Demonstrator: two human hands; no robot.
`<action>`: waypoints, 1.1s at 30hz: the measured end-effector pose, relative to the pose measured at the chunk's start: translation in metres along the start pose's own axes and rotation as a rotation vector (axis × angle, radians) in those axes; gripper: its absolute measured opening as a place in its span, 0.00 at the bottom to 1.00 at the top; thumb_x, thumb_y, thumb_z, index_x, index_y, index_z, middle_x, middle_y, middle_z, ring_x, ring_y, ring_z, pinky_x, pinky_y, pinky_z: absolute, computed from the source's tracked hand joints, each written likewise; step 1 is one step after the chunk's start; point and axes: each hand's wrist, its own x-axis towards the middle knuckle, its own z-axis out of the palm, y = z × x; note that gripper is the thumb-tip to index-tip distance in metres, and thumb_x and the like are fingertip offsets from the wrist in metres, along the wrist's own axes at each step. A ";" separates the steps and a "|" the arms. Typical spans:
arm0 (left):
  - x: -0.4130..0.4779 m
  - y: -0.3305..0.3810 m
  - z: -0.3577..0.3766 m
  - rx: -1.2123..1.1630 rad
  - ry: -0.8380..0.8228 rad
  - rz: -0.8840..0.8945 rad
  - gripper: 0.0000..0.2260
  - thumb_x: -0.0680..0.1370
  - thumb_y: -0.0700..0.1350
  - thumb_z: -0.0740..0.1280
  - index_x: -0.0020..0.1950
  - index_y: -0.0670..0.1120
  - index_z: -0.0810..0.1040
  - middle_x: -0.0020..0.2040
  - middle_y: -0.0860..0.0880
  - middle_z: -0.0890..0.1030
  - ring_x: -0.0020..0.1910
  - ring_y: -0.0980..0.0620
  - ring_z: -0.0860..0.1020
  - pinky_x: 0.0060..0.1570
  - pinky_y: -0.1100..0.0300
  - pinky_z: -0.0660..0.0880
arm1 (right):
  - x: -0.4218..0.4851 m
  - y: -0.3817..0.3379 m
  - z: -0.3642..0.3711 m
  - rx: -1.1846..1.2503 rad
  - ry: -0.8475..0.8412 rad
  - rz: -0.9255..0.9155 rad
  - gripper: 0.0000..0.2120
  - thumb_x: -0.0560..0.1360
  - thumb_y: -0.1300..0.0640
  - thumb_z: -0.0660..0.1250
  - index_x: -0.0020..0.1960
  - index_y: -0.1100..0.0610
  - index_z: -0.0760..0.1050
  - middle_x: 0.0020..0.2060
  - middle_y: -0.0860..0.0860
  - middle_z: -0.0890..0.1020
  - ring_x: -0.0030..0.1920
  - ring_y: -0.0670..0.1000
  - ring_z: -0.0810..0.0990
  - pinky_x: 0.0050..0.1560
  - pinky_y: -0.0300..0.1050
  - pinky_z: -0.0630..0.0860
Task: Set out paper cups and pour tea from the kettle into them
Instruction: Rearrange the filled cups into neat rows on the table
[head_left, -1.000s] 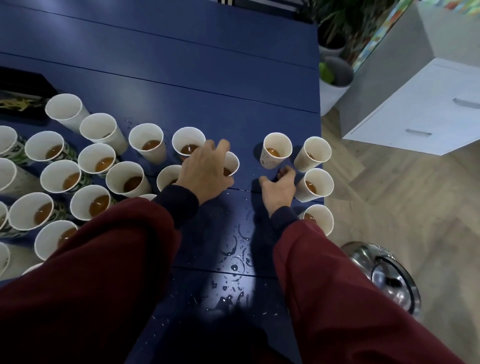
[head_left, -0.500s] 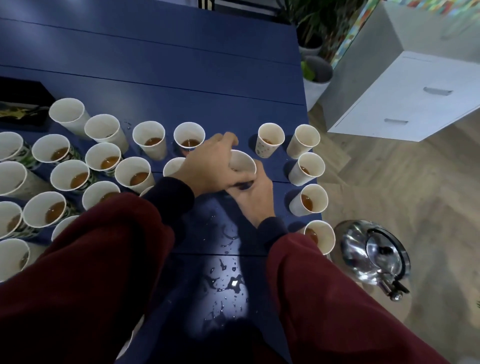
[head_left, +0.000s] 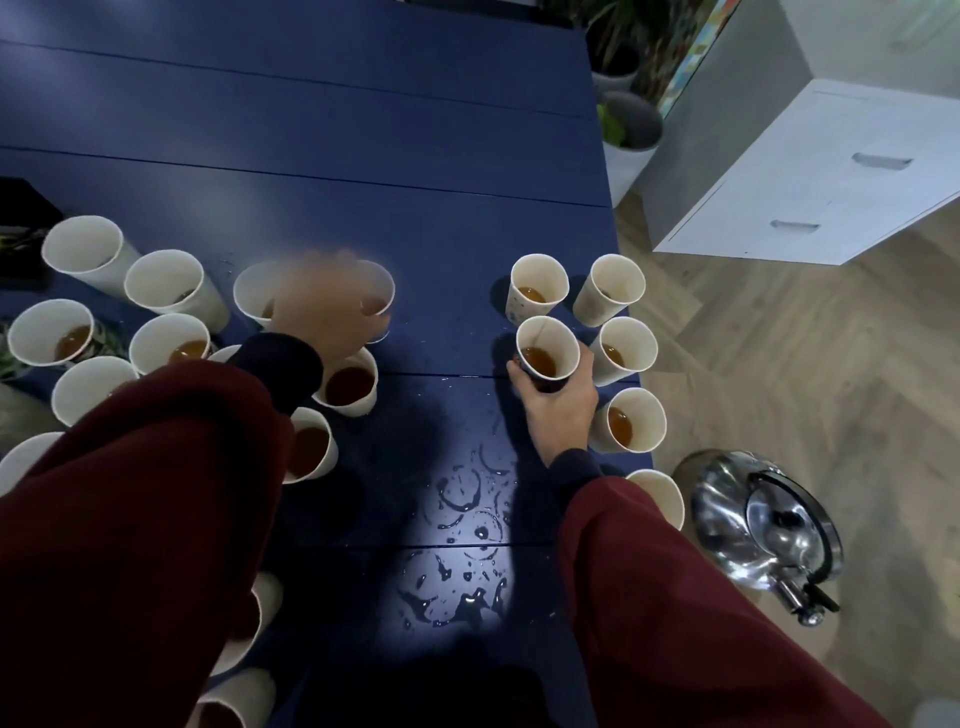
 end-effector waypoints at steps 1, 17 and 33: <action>0.001 0.000 0.002 0.007 0.007 0.001 0.29 0.71 0.56 0.76 0.55 0.34 0.72 0.49 0.30 0.76 0.46 0.33 0.75 0.46 0.45 0.70 | 0.001 0.002 0.000 0.004 0.005 0.004 0.25 0.69 0.54 0.81 0.60 0.55 0.73 0.50 0.48 0.82 0.50 0.45 0.80 0.54 0.33 0.75; -0.002 0.010 0.006 0.074 0.042 -0.031 0.24 0.70 0.52 0.75 0.56 0.39 0.74 0.49 0.35 0.76 0.48 0.34 0.75 0.40 0.50 0.65 | 0.009 0.019 0.003 -0.075 -0.107 0.054 0.26 0.66 0.58 0.82 0.57 0.55 0.71 0.49 0.52 0.82 0.47 0.48 0.78 0.51 0.35 0.74; -0.073 0.052 -0.060 -0.196 0.029 0.136 0.27 0.66 0.60 0.74 0.61 0.53 0.73 0.51 0.46 0.72 0.46 0.41 0.77 0.49 0.45 0.77 | -0.067 -0.022 -0.009 -0.081 -0.086 0.106 0.42 0.65 0.51 0.83 0.71 0.60 0.65 0.64 0.56 0.73 0.63 0.53 0.75 0.66 0.47 0.72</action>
